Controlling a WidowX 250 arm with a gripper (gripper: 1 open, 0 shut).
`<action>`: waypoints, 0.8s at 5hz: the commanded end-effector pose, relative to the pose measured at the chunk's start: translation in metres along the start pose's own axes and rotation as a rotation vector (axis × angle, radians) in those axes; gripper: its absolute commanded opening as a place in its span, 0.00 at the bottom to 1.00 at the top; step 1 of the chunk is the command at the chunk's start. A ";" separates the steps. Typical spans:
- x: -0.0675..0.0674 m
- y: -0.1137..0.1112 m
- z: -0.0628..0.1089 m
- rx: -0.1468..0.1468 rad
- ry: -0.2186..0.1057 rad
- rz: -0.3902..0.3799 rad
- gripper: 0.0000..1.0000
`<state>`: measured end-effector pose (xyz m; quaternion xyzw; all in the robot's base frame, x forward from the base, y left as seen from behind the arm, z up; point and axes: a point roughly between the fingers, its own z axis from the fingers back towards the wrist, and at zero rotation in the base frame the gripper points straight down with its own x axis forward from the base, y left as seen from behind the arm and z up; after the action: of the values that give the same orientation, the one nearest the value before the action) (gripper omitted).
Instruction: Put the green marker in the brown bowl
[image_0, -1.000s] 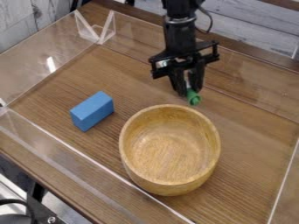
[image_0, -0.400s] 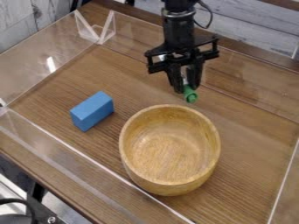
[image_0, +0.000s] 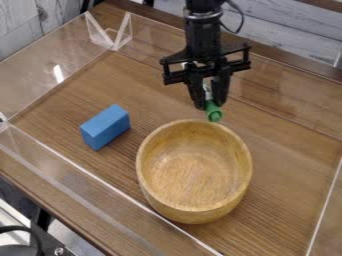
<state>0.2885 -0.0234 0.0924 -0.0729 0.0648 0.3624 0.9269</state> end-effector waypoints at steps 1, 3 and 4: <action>-0.015 0.002 0.020 -0.023 -0.039 -0.053 0.00; -0.040 0.012 0.020 -0.001 -0.023 -0.120 0.00; -0.051 0.018 0.018 0.016 -0.013 -0.166 0.00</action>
<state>0.2364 -0.0409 0.1041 -0.0605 0.0804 0.2877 0.9524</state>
